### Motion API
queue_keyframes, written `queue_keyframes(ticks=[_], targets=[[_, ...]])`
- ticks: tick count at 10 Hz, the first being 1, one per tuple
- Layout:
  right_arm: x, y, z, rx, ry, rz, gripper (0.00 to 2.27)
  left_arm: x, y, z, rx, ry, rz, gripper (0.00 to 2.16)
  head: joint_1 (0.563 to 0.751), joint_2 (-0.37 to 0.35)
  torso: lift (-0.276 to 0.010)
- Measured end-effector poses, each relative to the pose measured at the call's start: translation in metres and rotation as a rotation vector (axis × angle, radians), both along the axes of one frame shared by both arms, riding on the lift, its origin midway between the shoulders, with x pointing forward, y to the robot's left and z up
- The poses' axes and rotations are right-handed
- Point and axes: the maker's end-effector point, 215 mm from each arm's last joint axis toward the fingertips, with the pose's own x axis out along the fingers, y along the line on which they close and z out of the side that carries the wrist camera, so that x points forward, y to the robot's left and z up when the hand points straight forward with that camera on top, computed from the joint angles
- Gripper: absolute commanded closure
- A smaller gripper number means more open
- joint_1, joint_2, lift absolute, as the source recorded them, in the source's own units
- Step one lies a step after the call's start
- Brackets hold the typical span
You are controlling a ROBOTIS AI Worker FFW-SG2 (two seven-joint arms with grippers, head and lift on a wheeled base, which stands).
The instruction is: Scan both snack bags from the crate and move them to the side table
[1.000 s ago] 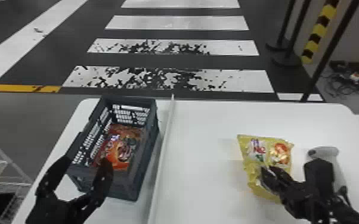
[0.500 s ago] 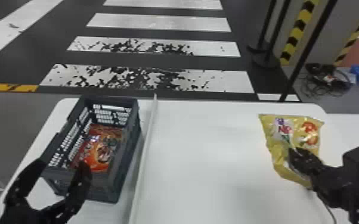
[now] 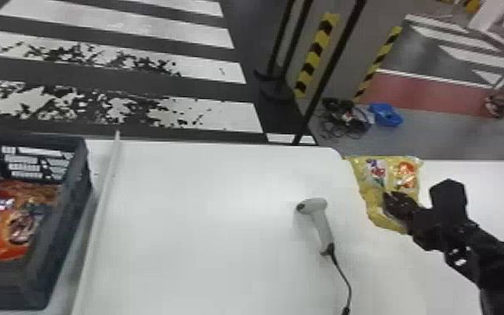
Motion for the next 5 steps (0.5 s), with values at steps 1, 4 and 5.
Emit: queue_keyframes(ticks=[1, 4, 5], targets=[[-0.002, -0.031, -0.012, -0.043, 0.026, -0.021, 2.24, 0.001, 0.001, -0.002, 0.001, 0.002, 0.002, 0.03, 0.695, -0.35, -0.095], [-0.006, -0.084, -0.068, -0.148, 0.137, -0.03, 2.24, 0.005, 0.01, -0.012, 0.006, 0.011, 0.012, 0.03, 0.695, -0.35, -0.095], [-0.004, -0.094, -0.085, -0.18, 0.177, -0.03, 2.24, 0.007, 0.013, -0.016, 0.005, 0.013, 0.017, 0.03, 0.695, -0.35, -0.095]])
